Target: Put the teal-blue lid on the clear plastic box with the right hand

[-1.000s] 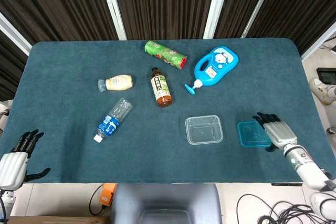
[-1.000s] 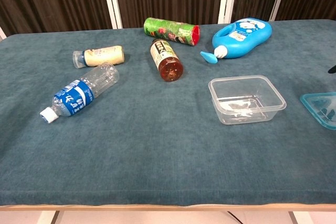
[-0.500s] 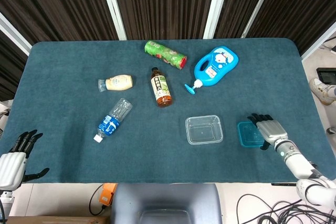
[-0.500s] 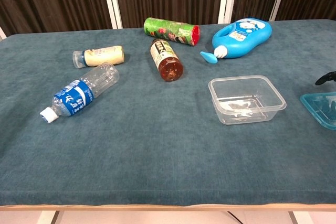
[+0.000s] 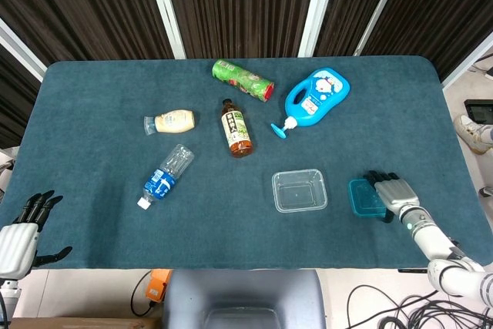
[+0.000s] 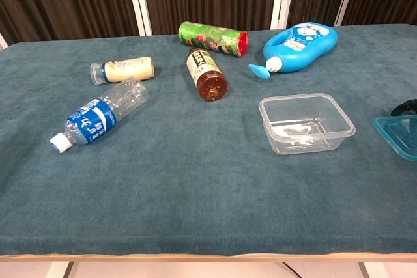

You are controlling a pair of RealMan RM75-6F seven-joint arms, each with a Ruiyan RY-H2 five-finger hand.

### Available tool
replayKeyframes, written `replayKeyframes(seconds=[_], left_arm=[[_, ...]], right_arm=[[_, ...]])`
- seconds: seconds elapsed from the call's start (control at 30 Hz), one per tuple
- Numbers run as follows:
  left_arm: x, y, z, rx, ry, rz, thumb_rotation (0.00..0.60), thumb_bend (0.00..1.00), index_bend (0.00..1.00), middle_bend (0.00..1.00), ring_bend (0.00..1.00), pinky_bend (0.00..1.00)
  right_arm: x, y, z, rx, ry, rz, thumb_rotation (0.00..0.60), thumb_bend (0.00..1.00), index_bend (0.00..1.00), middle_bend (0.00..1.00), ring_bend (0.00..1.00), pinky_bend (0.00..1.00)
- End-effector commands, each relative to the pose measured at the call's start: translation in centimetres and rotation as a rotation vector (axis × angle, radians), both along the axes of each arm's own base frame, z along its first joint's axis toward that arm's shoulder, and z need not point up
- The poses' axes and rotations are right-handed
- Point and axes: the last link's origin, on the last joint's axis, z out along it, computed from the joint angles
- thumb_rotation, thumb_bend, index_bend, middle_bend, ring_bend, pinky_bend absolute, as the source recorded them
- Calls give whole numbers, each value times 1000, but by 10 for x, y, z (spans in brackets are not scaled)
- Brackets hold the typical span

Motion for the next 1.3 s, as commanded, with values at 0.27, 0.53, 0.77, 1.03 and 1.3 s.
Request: replayKeyframes(seconds=[0.27,0.53,0.77,1.03,1.3], left_arm=[[0,1,-1,-5,3,3,600,372,160,75,49,344],[-1,0,0,-4,1,5,600,373,160,76,48,344],[0,0,0,-5,0,4,600,372,160,75,48,344],[1,1,-1,-10,2,1,600,371,160,75,48,344],[0,1,-1,-12,1,4,600,372,160,76,48,345]], right_arm=[[0,-1,-3,-22,3,11,600,298,59,259,406,437],[7,6,13,-127,-71,68,600,377,266,446,606,611],[14,19,40,-219,-165,98,600,385,298,457,614,618],[44,31,49,-239,-277,199,600,384,312,457,614,623],[74,27,38,-192,-329,269,600,384,317,457,614,622]])
